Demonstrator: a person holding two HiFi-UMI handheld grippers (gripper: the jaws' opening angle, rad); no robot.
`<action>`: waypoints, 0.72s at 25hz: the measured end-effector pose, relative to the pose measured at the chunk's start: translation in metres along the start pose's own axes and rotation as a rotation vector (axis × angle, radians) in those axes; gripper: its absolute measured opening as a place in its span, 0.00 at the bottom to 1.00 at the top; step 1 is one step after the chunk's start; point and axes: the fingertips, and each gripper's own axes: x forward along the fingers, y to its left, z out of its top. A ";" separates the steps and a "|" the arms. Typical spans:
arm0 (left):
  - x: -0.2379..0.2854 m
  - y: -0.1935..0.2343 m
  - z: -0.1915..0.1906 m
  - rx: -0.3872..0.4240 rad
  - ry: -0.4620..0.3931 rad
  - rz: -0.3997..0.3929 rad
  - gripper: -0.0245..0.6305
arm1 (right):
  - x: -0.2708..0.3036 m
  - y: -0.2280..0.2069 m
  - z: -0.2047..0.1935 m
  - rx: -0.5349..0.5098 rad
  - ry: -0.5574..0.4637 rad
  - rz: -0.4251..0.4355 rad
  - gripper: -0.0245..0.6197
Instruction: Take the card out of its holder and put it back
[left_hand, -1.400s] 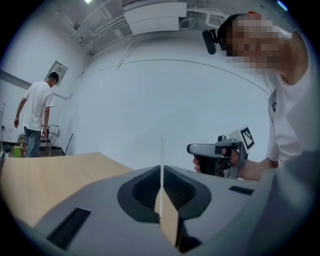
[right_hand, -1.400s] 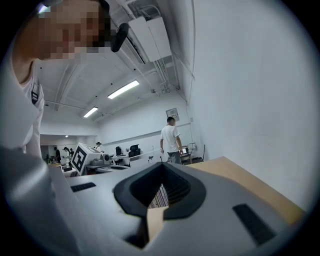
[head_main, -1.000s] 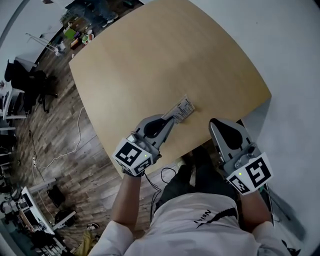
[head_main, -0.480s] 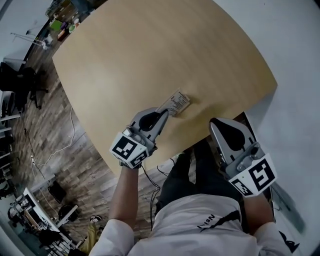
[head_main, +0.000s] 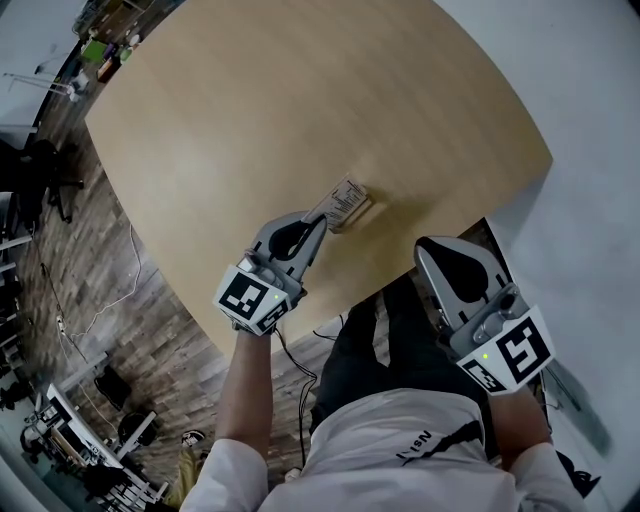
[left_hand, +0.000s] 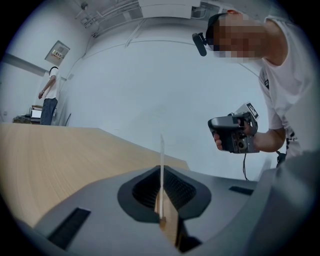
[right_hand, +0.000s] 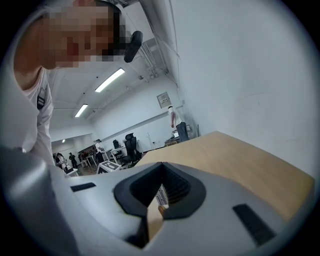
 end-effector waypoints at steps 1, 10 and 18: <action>0.000 0.000 -0.002 0.003 0.002 -0.004 0.07 | 0.001 0.000 -0.001 0.000 0.002 -0.002 0.06; 0.001 0.002 -0.007 0.016 0.004 0.011 0.07 | 0.004 -0.003 -0.005 -0.003 0.018 -0.004 0.06; 0.007 -0.003 -0.020 0.036 0.040 0.005 0.08 | 0.001 -0.002 -0.002 -0.007 0.020 -0.005 0.06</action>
